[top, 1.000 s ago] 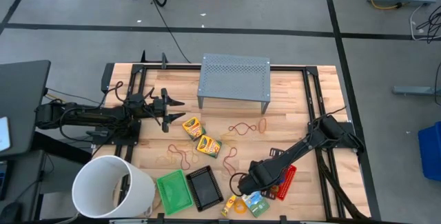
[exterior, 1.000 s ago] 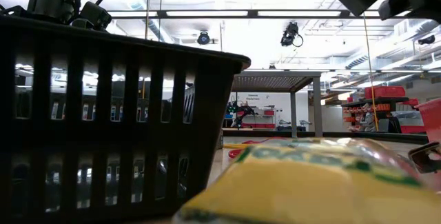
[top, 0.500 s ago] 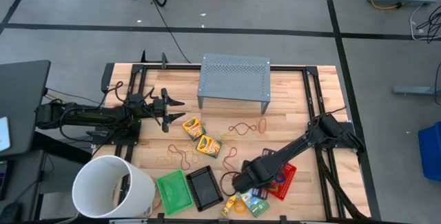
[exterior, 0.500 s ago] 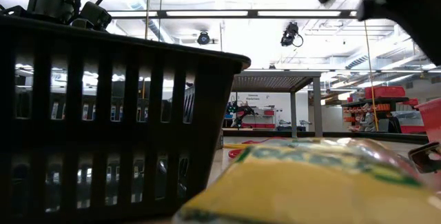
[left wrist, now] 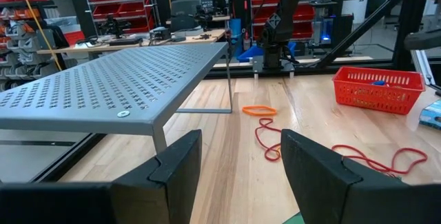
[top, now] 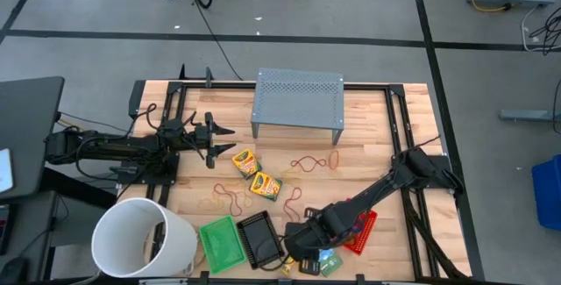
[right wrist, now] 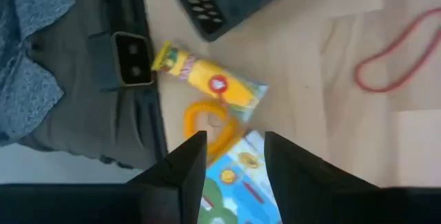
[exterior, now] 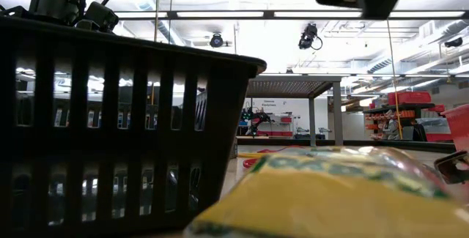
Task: Pick & Place Office Desk Supplies
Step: Put the yellow spring keychain into the red bin
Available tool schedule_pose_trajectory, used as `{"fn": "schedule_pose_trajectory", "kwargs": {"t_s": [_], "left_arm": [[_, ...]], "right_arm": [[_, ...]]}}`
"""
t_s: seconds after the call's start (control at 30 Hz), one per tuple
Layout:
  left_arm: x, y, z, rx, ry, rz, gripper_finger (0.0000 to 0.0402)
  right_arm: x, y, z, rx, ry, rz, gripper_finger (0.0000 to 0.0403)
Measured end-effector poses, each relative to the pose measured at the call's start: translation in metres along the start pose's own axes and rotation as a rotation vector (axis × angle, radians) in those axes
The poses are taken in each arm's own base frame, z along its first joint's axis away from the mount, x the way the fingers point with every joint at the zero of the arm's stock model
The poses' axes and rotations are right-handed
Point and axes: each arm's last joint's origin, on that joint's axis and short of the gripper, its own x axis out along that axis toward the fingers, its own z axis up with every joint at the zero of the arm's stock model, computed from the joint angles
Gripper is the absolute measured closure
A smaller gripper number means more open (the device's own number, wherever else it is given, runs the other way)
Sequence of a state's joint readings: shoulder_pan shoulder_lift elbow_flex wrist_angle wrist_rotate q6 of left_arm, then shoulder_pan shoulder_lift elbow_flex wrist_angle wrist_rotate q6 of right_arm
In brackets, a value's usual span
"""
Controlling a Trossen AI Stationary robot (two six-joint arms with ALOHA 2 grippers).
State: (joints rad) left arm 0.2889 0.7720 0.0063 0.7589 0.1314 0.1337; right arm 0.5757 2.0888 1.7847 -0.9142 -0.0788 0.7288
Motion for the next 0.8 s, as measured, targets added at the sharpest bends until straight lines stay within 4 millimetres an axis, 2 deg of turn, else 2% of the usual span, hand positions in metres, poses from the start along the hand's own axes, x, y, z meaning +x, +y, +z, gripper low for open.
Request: {"fn": "schedule_pose_trajectory", "kwargs": {"t_s": [0.17, 0.4, 0.57, 0.8], "left_arm": [[0.0, 0.0, -0.001, -0.004, 0.007, -0.005, 0.0198], [0.0, -0.001, -0.001, -0.009, 0.008, -0.017, 0.0198], [0.0, -0.001, -0.001, -0.008, 0.007, -0.018, 0.0198], [0.0, -0.001, -0.001, -0.008, 0.008, -0.022, 0.0198]], "right_arm": [[0.019, 0.009, -0.003, -0.011, -0.004, 0.016, 0.0242], [0.053, 0.015, -0.01, 0.002, 0.067, 0.036, 0.0193], [0.059, 0.016, -0.012, 0.005, 0.065, 0.013, 0.0182], [0.067, 0.014, -0.014, -0.019, 0.04, -0.045, 0.0189]]}}
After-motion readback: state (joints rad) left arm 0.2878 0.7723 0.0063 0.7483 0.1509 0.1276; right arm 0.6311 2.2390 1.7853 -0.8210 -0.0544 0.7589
